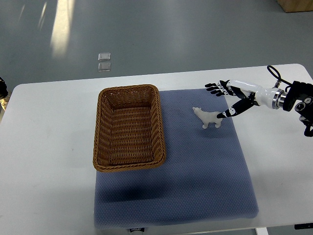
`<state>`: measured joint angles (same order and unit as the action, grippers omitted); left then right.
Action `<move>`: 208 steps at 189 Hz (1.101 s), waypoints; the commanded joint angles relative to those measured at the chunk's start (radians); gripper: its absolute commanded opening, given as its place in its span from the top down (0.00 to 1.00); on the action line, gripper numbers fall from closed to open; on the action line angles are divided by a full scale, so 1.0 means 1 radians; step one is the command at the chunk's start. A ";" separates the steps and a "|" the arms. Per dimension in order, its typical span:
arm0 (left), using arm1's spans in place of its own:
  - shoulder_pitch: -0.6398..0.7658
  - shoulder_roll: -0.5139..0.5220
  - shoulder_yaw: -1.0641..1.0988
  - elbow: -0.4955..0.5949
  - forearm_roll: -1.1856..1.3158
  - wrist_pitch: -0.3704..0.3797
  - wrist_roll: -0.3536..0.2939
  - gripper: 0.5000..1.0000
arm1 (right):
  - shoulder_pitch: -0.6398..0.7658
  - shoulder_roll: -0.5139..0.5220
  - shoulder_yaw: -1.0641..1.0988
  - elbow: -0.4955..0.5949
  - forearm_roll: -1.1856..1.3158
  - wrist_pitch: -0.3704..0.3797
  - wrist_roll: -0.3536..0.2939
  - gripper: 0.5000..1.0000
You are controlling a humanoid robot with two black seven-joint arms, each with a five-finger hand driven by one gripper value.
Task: Place white bear in brown basket with right hand
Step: 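Reach the right hand over the white polar bear figurine and close fingers, then lift the grasped polar bear off the mat with the right hand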
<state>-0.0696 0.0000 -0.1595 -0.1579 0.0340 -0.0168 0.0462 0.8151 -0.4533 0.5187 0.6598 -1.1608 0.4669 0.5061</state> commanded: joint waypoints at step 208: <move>0.001 0.000 0.000 -0.002 0.001 0.000 0.000 0.00 | 0.056 0.022 -0.192 0.000 -0.123 -0.106 -0.011 0.50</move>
<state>-0.0695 0.0000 -0.1596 -0.1593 0.0352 -0.0176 0.0466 0.8721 -0.4310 0.3424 0.6596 -1.2779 0.3728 0.4955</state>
